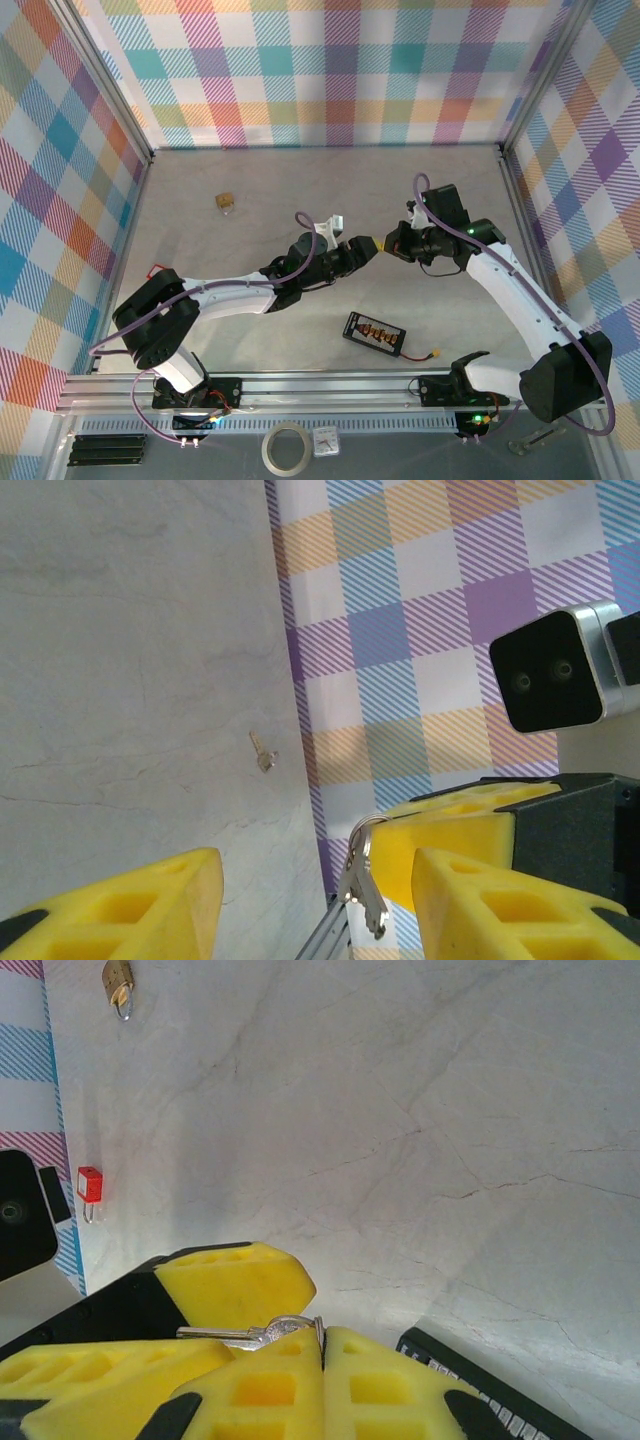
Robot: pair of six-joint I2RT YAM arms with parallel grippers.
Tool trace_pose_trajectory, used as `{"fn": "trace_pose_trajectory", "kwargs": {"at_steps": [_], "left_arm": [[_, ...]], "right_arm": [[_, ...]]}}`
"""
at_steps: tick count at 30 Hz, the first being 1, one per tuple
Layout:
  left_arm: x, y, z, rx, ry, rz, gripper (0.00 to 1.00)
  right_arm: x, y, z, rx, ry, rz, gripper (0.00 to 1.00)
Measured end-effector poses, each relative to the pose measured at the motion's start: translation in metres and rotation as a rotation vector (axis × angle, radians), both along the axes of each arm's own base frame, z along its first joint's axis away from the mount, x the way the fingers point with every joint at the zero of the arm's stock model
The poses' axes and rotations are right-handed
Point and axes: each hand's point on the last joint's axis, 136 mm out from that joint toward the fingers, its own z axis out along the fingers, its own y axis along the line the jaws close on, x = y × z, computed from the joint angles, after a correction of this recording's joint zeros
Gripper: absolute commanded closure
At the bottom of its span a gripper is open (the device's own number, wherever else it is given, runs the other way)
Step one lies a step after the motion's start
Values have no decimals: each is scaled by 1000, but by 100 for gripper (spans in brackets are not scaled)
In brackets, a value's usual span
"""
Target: Unlock with the key
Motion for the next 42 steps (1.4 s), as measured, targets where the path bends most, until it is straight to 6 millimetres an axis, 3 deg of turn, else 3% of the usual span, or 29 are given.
{"fn": "trace_pose_trajectory", "kwargs": {"at_steps": [6,13,24,31,32,35,36,40,42], "left_arm": [[2,1,0,0,1,11,54],[4,-1,-4,2,14,15,68],[5,-7,-4,-8,28,7,99],[5,-6,-7,4,29,3,100],[4,-6,-8,10,28,0,100],[1,-7,-6,36,-7,-30,100],[0,-7,-4,55,-30,-44,100],[-9,0,20,159,-194,-141,100],[-16,3,40,202,-289,-208,100]], "right_arm": [[-2,0,-4,3,14,0,100],[-6,0,-7,12,23,-4,100],[-7,-1,-13,11,34,-10,100],[-7,0,-15,23,37,-13,100],[-8,1,-15,25,36,-12,93],[-11,2,-13,40,26,8,49],[-12,0,-10,41,9,13,40],[-14,-7,18,154,-108,57,23],[-16,-6,38,238,-206,99,23]]}}
